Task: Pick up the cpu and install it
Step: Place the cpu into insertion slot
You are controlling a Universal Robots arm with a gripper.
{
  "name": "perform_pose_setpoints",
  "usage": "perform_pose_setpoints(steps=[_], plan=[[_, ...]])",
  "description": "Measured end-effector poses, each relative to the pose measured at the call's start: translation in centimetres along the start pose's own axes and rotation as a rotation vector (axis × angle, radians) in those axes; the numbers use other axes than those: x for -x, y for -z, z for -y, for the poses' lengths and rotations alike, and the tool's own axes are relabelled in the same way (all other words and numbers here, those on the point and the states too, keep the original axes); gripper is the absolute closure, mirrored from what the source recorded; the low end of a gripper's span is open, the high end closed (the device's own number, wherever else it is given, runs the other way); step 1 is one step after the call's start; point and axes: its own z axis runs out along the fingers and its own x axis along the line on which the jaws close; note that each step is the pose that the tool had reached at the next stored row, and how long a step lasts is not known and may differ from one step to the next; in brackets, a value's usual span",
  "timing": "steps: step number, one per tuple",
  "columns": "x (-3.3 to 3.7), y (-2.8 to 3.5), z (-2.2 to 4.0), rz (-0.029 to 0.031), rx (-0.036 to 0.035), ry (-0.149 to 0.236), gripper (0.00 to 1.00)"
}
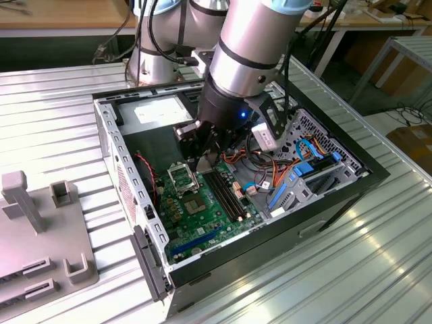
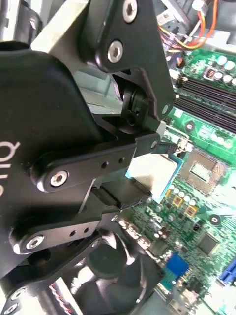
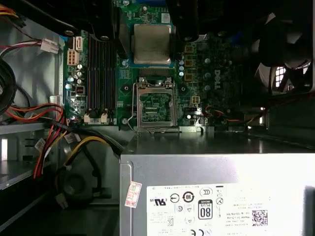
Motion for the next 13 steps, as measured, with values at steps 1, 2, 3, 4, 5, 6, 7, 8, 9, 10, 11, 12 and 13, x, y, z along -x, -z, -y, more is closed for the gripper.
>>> perform_pose_setpoints(steps=[1, 2, 3, 4, 5, 6, 7, 8, 9, 10, 11, 12, 13], plan=[[0.04, -1.34, 0.67, 0.0000, -0.0001, 0.000, 0.55], [0.04, -1.63, 0.69, 0.0000, 0.0000, 0.000, 0.55], [0.04, -1.81, 0.70, 0.0000, 0.0000, 0.000, 0.55], [0.05, -1.99, 0.71, 0.0000, 0.0001, 0.000, 0.55], [0.05, -2.17, 0.72, 0.0000, 0.0000, 0.000, 0.55], [0.03, -2.35, 0.73, 0.0000, -0.0001, 0.000, 0.55], [0.00, -2.55, 0.73, 0.0001, 0.0001, 0.000, 0.55], [-0.03, -2.73, 0.74, 0.0001, 0.0001, 0.000, 0.55], [-0.09, -2.96, 0.76, 0.0001, 0.0000, 0.000, 0.55], [-0.15, -3.14, 0.77, 0.0000, -0.0001, 0.000, 0.55], [-0.19, -3.36, 0.81, 0.0000, -0.0001, 0.001, 0.55], [-0.22, -3.55, 0.88, -0.0001, -0.0003, 0.002, 0.55], [-0.24, -3.72, 1.01, -0.0002, -0.0005, 0.003, 0.55]])
